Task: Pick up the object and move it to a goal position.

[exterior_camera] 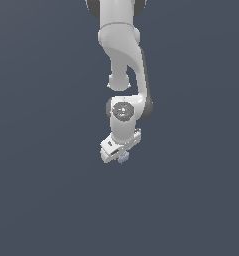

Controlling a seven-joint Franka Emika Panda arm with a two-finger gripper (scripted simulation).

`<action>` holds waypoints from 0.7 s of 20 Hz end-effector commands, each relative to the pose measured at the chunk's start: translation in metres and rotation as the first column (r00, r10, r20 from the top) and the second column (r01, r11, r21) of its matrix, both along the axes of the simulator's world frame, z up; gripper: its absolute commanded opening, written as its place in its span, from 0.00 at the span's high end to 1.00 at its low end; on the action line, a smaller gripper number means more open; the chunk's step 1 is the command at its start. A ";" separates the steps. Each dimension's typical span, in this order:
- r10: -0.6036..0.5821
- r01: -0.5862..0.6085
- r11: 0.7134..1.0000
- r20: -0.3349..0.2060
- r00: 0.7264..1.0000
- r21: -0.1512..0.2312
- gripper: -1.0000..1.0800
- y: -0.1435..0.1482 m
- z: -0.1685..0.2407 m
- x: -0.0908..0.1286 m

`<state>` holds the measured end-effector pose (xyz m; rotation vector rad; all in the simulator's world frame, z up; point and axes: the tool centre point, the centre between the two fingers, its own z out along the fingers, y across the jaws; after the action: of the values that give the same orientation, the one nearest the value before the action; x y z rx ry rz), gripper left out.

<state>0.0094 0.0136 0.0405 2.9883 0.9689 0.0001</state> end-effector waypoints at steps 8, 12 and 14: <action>0.001 -0.001 1.000 0.000 1.000 0.000 1.00 0.000 0.000 0.000; 0.001 -0.001 1.000 0.000 1.000 0.000 1.00 0.005 0.008 0.000; 0.001 -0.001 1.000 0.000 1.000 0.000 1.00 0.009 0.015 -0.001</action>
<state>0.0086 0.0193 0.0498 2.9885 0.9685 -0.0014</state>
